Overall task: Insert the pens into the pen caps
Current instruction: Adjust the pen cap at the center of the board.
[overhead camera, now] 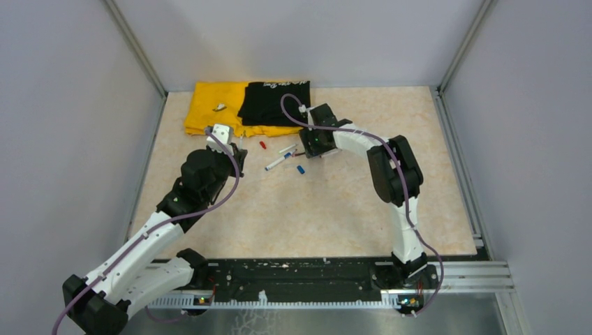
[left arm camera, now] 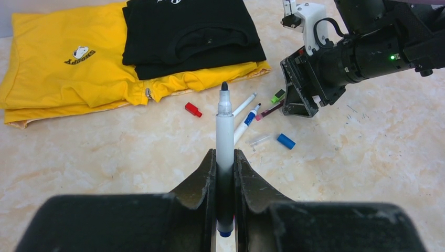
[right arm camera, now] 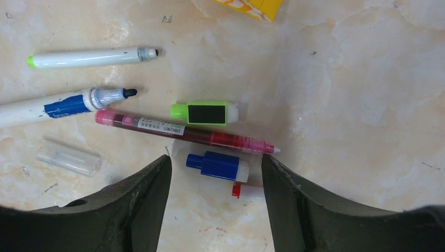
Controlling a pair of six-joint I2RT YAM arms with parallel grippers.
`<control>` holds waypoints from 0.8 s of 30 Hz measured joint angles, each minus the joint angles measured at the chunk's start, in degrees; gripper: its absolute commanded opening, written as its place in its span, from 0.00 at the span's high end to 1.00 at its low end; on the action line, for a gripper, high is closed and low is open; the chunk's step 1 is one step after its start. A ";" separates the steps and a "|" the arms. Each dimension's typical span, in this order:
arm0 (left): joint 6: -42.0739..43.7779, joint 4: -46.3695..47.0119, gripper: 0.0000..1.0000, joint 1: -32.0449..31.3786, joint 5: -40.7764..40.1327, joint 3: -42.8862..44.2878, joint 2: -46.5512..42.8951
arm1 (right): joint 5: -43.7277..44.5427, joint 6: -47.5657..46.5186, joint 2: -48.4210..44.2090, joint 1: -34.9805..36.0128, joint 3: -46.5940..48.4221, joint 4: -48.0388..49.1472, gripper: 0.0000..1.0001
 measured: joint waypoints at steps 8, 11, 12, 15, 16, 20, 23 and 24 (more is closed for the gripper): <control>0.15 0.00 1.00 0.00 0.00 0.00 0.07 | 1.77 -0.63 0.02 0.50 0.00 -0.61 0.46; 0.15 0.00 1.00 0.00 0.00 0.00 0.15 | 2.60 -0.98 0.04 0.66 0.00 -0.83 0.54; 0.17 0.00 1.00 0.00 0.00 0.00 0.17 | 2.82 -1.07 0.07 0.72 0.00 -0.85 0.56; 0.20 0.00 1.00 0.00 0.00 0.00 0.17 | 3.17 -1.09 0.09 0.76 0.00 -0.85 0.60; 0.20 0.00 1.00 0.00 0.00 0.00 0.20 | 3.19 -1.09 0.09 0.74 0.00 -0.85 0.60; 0.17 -0.02 1.00 0.00 0.00 0.00 0.20 | 3.15 -1.14 0.09 0.76 0.00 -0.85 0.61; 0.20 0.00 1.00 0.00 0.00 0.00 0.20 | 2.99 -1.51 0.09 0.76 0.00 -0.83 0.61; 0.20 0.00 1.00 0.00 0.00 0.00 0.22 | 2.89 -1.62 0.02 0.76 0.00 -0.83 0.61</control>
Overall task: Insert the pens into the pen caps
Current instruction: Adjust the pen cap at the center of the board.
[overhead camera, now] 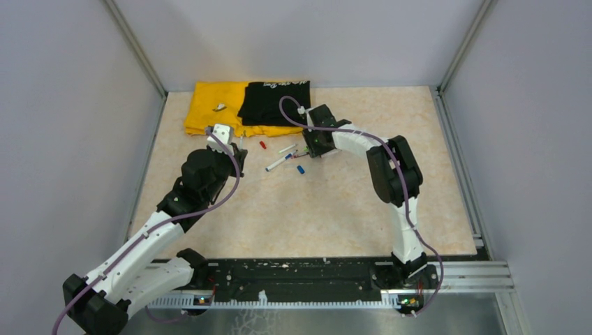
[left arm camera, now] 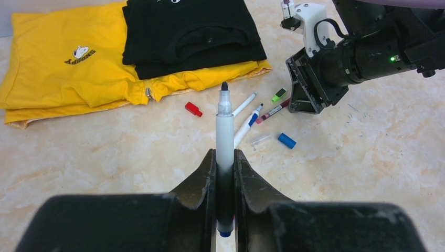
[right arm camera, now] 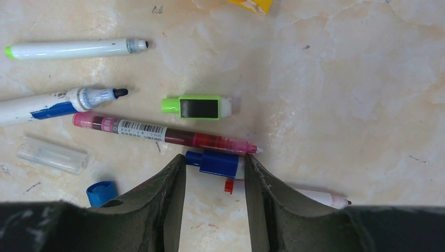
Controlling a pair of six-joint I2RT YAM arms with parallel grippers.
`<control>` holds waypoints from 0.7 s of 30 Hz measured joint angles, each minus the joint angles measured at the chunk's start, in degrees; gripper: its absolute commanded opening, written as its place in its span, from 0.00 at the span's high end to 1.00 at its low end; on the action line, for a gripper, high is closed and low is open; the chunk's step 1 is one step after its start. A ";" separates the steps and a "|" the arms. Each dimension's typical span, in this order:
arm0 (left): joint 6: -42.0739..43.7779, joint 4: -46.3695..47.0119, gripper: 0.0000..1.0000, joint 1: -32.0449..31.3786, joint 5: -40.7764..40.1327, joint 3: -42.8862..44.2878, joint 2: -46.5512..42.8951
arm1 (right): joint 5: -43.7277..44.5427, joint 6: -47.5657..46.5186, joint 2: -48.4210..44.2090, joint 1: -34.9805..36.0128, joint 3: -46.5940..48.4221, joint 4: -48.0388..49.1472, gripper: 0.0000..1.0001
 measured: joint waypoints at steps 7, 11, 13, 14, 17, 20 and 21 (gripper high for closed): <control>-0.02 0.00 1.00 0.00 -0.02 0.00 0.11 | -1.95 -1.22 -5.03 0.07 -2.89 0.26 0.61; 0.00 -0.02 1.00 0.00 -0.26 0.00 0.22 | -2.82 -1.60 -11.47 0.76 -7.34 0.37 0.61; 0.00 -0.02 1.00 0.00 -0.66 0.00 0.17 | -3.17 -2.34 -14.49 1.77 -10.62 0.85 0.61; 0.00 -0.02 1.00 0.00 -0.96 0.00 0.15 | -3.28 -2.54 -15.89 2.54 -12.59 1.01 0.60; 0.00 0.00 1.00 0.00 -1.84 0.00 -0.22 | -3.69 -2.97 -18.53 5.14 -17.84 0.85 0.60; 0.00 0.00 1.00 0.00 -2.78 0.00 -0.92 | -4.37 -3.43 -19.67 8.13 -22.51 -0.15 0.59; 0.00 0.00 1.00 0.00 -3.06 0.00 -1.11 | -4.46 -3.52 -19.89 8.98 -23.74 -0.39 0.58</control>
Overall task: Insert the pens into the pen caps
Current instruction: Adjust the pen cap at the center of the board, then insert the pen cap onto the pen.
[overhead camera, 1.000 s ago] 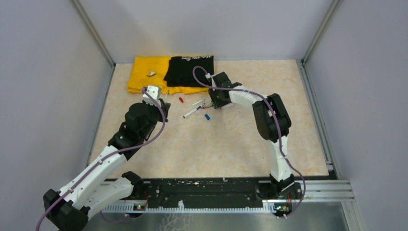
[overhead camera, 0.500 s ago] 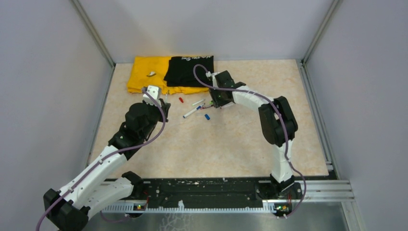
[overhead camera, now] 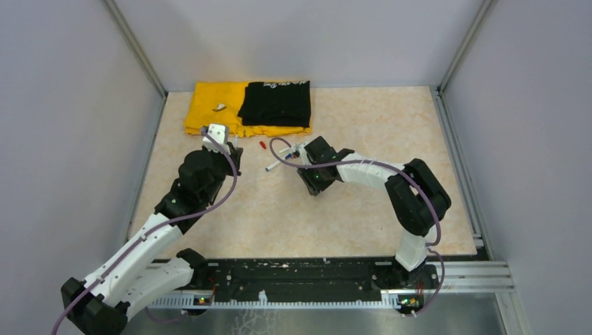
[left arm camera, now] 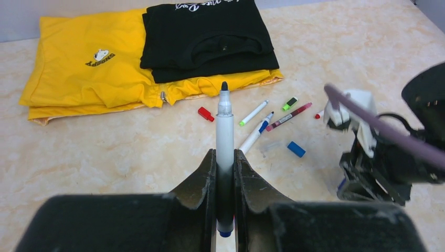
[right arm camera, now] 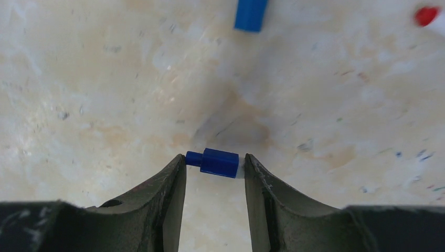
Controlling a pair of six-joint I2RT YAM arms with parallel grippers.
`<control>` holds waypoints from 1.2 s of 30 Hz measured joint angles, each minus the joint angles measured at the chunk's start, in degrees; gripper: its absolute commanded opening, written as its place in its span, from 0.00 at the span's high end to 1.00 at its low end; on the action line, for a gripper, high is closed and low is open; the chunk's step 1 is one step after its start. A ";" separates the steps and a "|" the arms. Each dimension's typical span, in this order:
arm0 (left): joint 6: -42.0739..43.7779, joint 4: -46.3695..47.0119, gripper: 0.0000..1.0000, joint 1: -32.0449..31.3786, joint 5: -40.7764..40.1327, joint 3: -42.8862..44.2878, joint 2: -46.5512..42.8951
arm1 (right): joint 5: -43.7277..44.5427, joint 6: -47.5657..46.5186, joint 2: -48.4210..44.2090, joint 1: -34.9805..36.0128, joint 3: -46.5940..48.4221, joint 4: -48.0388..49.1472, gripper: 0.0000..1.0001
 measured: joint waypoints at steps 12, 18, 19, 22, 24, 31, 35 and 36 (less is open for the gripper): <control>0.17 0.00 1.00 0.00 -1.01 0.00 -0.35 | 0.28 -2.12 -2.29 3.74 -3.98 -2.40 0.40; 0.26 0.00 1.00 0.00 -1.01 0.00 -0.35 | 0.83 -0.70 -2.99 3.74 -4.24 -2.54 0.37; 0.26 0.00 1.00 0.00 -1.01 0.00 -0.35 | 1.11 0.17 -3.43 3.74 -4.26 -2.56 0.38; 0.35 0.00 1.00 0.00 -0.98 0.00 -0.35 | 1.75 5.51 -6.19 3.76 -5.29 -1.75 0.38; 0.37 0.00 1.00 0.00 -0.98 0.00 -0.35 | 2.27 10.43 -8.92 3.89 -6.93 -0.39 0.37; 0.39 0.00 1.00 0.00 -0.98 0.00 -0.35 | 8.15 35.63 -16.90 7.08 -13.40 4.61 0.37; 0.39 0.00 1.00 0.02 -0.98 0.00 -0.35 | 12.92 50.56 -16.92 8.63 -14.29 3.87 0.37; 0.42 0.00 1.00 0.00 -0.96 0.00 -0.35 | 13.88 53.48 -16.61 8.74 -14.27 3.61 0.37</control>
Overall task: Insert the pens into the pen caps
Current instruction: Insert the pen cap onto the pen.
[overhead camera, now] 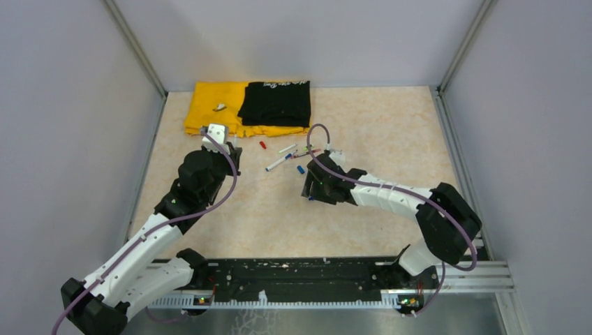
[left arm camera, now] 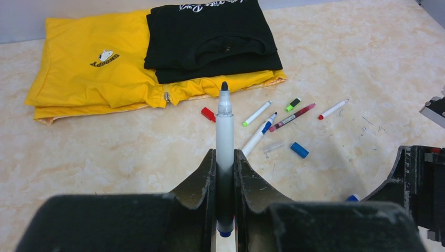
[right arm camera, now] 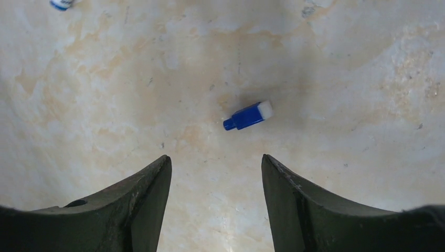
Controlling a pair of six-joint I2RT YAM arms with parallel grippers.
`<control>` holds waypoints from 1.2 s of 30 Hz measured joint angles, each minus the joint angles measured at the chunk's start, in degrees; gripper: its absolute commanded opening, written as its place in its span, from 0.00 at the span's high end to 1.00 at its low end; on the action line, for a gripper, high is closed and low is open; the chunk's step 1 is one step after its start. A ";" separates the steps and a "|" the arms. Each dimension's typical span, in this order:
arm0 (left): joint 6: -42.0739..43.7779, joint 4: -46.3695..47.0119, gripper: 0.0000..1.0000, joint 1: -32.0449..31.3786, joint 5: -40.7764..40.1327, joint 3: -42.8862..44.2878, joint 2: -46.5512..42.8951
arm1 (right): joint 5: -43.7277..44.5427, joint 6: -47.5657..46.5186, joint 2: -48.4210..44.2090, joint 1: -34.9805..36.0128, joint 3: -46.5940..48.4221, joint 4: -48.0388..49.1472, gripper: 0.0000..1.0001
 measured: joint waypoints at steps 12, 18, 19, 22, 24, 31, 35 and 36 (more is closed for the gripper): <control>0.00 0.00 1.00 0.00 0.00 0.00 0.00 | 6.16 16.63 6.91 0.35 0.70 -3.48 0.37; 0.11 0.00 1.00 0.00 0.00 0.00 0.00 | 6.23 17.73 8.31 0.35 1.75 -2.19 0.38; 0.17 0.00 1.00 0.02 0.00 0.00 0.00 | 6.21 17.70 8.83 0.35 1.99 -2.19 0.38; 0.22 0.00 1.00 0.02 0.00 0.00 0.00 | 6.36 17.33 9.97 0.35 2.91 -1.88 0.38; 0.22 0.00 1.00 0.02 0.02 0.00 0.00 | 6.58 16.83 10.71 0.33 3.63 -1.86 0.39; 0.22 0.00 1.00 0.02 0.02 0.00 0.00 | 7.28 12.96 12.83 0.26 5.88 -2.45 0.47; 0.22 0.00 1.00 0.02 0.02 0.00 0.00 | 8.48 9.16 15.30 0.26 8.79 -3.13 0.48; 0.22 0.00 1.00 0.02 0.04 0.00 0.00 | 8.72 8.35 15.65 0.26 9.18 -3.19 0.48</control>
